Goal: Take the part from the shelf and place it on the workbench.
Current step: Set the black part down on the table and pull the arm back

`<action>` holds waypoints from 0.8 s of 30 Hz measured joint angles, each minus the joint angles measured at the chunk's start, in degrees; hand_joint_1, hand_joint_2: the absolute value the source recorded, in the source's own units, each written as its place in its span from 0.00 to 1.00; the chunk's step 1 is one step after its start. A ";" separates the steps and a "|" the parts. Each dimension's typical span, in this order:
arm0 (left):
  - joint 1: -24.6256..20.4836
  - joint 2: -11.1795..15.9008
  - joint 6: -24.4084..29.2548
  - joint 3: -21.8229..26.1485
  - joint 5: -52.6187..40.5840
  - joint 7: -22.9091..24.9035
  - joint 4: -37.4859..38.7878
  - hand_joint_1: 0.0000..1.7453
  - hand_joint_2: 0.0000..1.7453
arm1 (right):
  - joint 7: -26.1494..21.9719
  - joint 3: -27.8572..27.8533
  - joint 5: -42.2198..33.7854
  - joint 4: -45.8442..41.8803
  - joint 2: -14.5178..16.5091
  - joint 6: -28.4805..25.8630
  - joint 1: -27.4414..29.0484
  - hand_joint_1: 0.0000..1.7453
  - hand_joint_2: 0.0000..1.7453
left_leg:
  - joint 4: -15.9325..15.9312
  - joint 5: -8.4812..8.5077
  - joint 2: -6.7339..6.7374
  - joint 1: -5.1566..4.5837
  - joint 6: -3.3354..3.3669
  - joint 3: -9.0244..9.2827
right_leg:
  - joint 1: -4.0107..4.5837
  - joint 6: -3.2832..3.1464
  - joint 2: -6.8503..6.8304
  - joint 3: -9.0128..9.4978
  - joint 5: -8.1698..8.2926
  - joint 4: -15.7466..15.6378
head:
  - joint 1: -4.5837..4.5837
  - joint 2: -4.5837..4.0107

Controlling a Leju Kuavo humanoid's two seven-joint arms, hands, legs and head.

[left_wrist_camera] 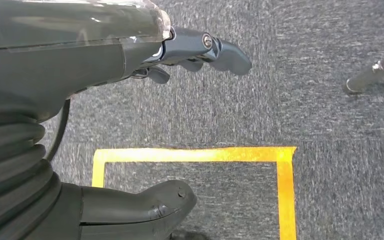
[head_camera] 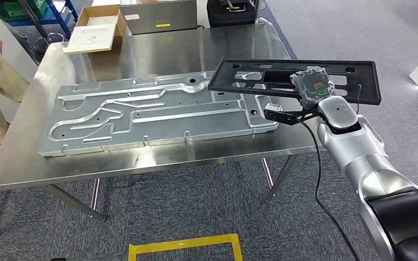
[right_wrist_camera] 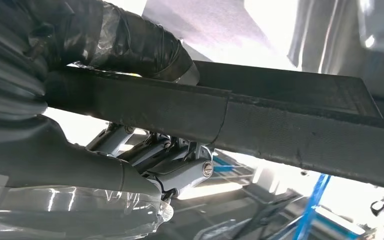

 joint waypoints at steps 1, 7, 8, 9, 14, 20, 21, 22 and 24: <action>0.04 -0.01 0.55 -0.19 -0.26 0.01 0.00 0.00 1.00 | -0.35 -0.89 -0.76 -0.37 0.26 -0.88 0.49 1.00 1.00 | 3.82 -1.85 -0.01 -0.01 -0.03 -1.75 | 0.15 -0.28 0.03 0.02 -0.03 0.00 | 0.00 0.00; 0.05 0.09 2.08 -1.30 -1.73 0.61 -0.01 0.00 1.00 | -8.30 -8.85 -4.49 -7.11 3.06 -4.63 6.18 1.00 1.00 | 1.23 1.62 -0.11 -0.47 1.45 -0.82 | 1.36 -0.80 0.59 0.34 -0.36 0.27 | 0.01 0.01; -0.07 0.16 2.14 -1.47 -1.95 0.71 -0.01 0.00 1.00 | -9.49 -9.93 -4.98 -8.47 3.65 -4.79 6.73 1.00 1.00 | -2.10 2.80 -0.10 -0.70 1.87 0.76 | 1.49 -0.72 0.69 0.34 -0.39 0.30 | 0.01 0.01; -0.20 0.23 2.18 -1.64 -2.10 0.80 -0.01 0.00 1.00 | -10.30 -10.81 -5.28 -9.67 4.21 -4.82 7.13 1.00 1.00 | -4.16 3.34 -0.07 -0.93 2.17 1.73 | 1.51 -0.55 0.72 0.29 -0.38 0.30 | 0.01 0.00; -0.73 0.37 1.97 -2.50 -2.60 1.18 0.00 0.00 1.00 | -13.28 -13.16 -5.85 -13.07 6.20 -1.97 8.04 1.00 1.00 | -6.43 4.31 0.13 -0.68 2.88 2.60 | 1.28 0.95 0.55 -0.53 -1.61 1.86 | 0.01 0.01; -1.25 0.16 1.74 -3.28 -2.84 1.21 0.00 0.00 1.00 | -14.13 -13.93 -6.33 -13.11 7.54 0.61 8.26 1.00 1.00 | -6.67 4.58 0.13 -0.48 3.05 2.66 | 0.21 2.25 0.20 -6.66 -6.21 14.53 | 0.01 0.00; -1.27 0.14 1.73 -3.33 -2.85 1.21 0.00 0.00 1.00 | -14.20 -14.01 -6.33 -13.12 7.66 0.62 8.24 1.00 1.00 | -6.54 4.48 0.12 -0.44 2.91 2.68 | 0.05 2.31 0.09 -5.09 -4.24 11.26 | 0.01 0.00; -1.30 0.12 1.73 -3.37 -2.85 1.21 0.00 0.00 1.00 | -14.33 -14.09 -6.33 -13.11 7.75 0.67 8.13 1.00 1.00 | -6.36 4.35 0.12 -0.41 2.68 2.67 | -0.06 2.31 -0.04 -3.06 -2.47 7.08 | 0.01 0.00; -1.36 0.08 1.70 -3.40 -2.85 1.20 0.00 0.00 1.00 | -14.66 -14.18 -6.34 -12.91 7.99 1.34 7.77 1.00 1.00 | -5.95 4.06 0.12 -0.54 2.03 2.51 | 0.11 1.90 -0.11 -0.23 -0.55 1.33 | 0.01 0.00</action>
